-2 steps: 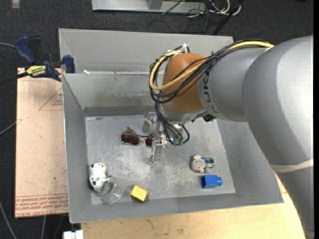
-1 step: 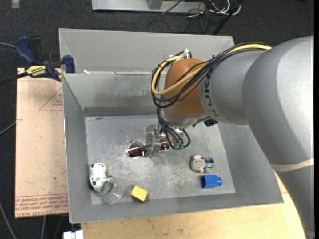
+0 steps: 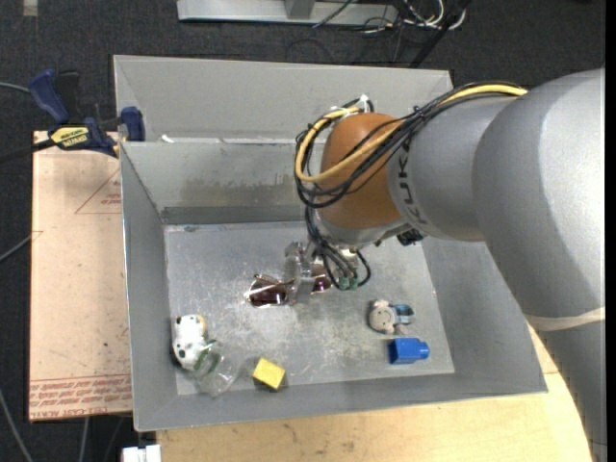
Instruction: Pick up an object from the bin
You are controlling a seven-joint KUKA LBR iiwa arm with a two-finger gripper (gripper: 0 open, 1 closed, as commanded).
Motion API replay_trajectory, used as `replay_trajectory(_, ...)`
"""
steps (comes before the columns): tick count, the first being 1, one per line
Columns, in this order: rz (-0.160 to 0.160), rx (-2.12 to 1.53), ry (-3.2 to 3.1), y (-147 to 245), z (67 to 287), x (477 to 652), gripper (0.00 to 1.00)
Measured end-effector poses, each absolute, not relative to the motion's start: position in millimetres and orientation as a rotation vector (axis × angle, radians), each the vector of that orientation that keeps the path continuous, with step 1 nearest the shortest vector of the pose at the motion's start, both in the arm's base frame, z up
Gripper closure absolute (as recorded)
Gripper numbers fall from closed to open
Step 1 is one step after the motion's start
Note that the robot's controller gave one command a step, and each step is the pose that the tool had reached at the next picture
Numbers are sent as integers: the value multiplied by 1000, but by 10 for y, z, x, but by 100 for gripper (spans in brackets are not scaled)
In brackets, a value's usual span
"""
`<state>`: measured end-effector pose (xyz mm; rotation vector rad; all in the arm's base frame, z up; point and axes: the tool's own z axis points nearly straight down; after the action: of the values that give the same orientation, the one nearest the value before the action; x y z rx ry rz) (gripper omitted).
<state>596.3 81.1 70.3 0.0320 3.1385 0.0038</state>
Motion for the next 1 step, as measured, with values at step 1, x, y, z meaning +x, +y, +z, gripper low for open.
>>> replay_trajectory(1, 1, 32, 3145, 801, 759, 5947, 100)
